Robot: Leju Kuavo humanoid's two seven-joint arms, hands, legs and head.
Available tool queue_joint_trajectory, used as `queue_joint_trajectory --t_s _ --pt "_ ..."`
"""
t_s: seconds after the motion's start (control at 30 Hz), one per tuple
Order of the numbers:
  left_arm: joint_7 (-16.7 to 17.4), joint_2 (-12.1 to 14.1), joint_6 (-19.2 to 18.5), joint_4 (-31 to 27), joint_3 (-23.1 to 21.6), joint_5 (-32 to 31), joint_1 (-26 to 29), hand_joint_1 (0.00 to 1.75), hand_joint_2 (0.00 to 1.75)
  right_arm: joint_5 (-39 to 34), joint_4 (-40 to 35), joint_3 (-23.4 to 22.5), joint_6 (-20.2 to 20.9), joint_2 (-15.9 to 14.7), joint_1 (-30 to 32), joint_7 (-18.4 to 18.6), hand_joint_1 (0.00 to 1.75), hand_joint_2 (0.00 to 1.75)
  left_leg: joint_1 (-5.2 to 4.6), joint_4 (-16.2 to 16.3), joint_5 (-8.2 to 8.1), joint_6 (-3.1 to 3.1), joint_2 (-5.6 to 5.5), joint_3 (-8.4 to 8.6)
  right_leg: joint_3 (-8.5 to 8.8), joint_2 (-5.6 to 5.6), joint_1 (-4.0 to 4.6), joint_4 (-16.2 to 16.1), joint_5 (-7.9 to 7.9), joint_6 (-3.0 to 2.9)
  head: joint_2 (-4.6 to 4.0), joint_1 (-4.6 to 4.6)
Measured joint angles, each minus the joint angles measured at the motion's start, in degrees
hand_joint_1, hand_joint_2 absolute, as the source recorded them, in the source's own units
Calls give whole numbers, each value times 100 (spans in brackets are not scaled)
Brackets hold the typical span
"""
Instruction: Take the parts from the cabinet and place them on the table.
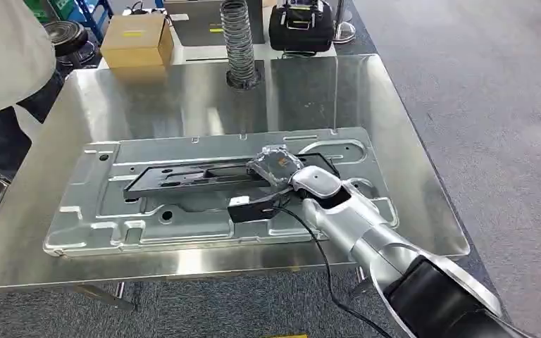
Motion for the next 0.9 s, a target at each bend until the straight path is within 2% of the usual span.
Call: queue_joint_trajectory --t_s 0.07,0.1,0.13,0.17,0.23,0.33,0.37,0.4,0.43,0.47,0.5,0.53,0.6,0.63,0.67,0.7,0.73,0.8,0.83,0.9 --pt "-83 22 -13 0 2 -11 7 0 175 6 151 -22 -9 -7 3 64 0 0 7 944 -450 -37 1 -436 -2 -4 11 4 -7 -15 0 0" --pt "-103 26 -13 0 2 -26 14 0 175 13 219 -31 -9 -15 18 68 0 0 7 1338 -578 -54 2 -625 -4 -1 13 7 -8 -17 0 2" --pt "-123 30 0 0 2 -41 26 0 175 13 269 -50 -11 -26 42 75 0 0 9 1493 -565 -63 2 -705 -3 5 13 12 -8 -16 0 0" --pt "-136 30 11 0 2 -52 33 0 175 13 307 -81 -15 -37 58 79 0 0 13 1355 -425 -66 3 -649 0 15 11 22 -11 -14 0 2" --pt "-149 46 -2 0 2 -96 29 0 175 13 355 -120 -44 -52 59 88 0 0 31 500 51 -58 4 -240 4 42 7 50 -30 12 0 2" --pt "-149 46 -2 0 2 -96 29 0 175 13 355 -120 -44 -52 59 88 0 0 31 500 51 -58 4 -240 4 42 7 50 -30 12 0 2" --pt "-151 52 -11 0 2 -98 28 0 175 13 361 -129 -52 -55 58 88 0 0 34 398 98 -56 5 -186 5 44 7 54 -32 15 0 0" --pt "-167 59 -28 0 2 -111 24 0 175 13 377 -162 -81 -66 56 90 0 0 51 -187 316 -45 6 99 7 52 10 83 -56 45 0 2" --pt "-182 65 -39 0 2 -153 15 0 0 13 396 -214 -109 -96 54 97 0 0 14 -335 233 12 -3 162 -33 66 56 127 -71 89 0 -4" --pt "-171 72 -11 0 0 -232 16 0 0 13 416 -293 -144 -127 60 90 0 0 7 -329 256 120 -1 144 -38 71 45 105 -50 190 0 5" --pt "-140 72 11 0 0 -242 12 0 0 11 414 -330 -161 -142 66 75 0 0 36 -367 284 164 11 161 -53 68 19 152 -97 223 0 2" --pt "-129 72 46 0 0 -268 2 0 0 2 412 -384 -192 -146 68 37 0 0 36 -375 288 188 11 163 -148 57 19 369 -260 256 0 31" --pt "-112 72 90 0 0 -291 -8 0 0 -37 381 -474 -277 -153 107 -74 0 0 33 -373 285 211 17 156 -595 55 6 1325 -736 305 0 33" --pt "-110 74 103 0 0 -293 -6 0 0 -63 364 -518 -310 -153 151 -120 0 0 32 -372 281 217 18 156 -812 54 6 1768 -891 316 0 35" --pt "-110 79 114 0 2 -293 -6 0 0 -107 333 -558 -341 -155 206 -175 0 0 32 -370 280 217 17 157 -938 54 5 2012 -919 319 0 35" --pt "-110 79 118 0 2 -293 -3 0 0 -177 276 -612 -374 -166 254 -248 0 0 32 -369 279 218 13 160 -920 54 4 1941 -817 312 -2 37" --pt "-112 79 120 0 2 -293 -2 0 0 -280 204 -671 -393 -171 295 -332 0 0 31 -366 276 216 6 164 -756 54 6 1596 -595 292 0 35" --pt "-123 79 116 0 11 -295 -3 0 0 -737 -134 -915 -389 -181 367 -609 0 0 21 -358 262 194 3 178 -199 54 19 463 -86 215 0 37" --pt "-136 68 114 0 13 -297 -5 0 0 -987 -328 -1048 -341 -195 409 -724 0 0 4 -350 249 173 6 173 -36 52 46 111 -89 170 0 33" --pt "-149 65 103 0 26 -299 -4 0 0 -1680 -921 -1336 -109 -234 622 -962 0 0 -6 -350 240 122 3 172 -42 39 74 108 -71 140 0 37"
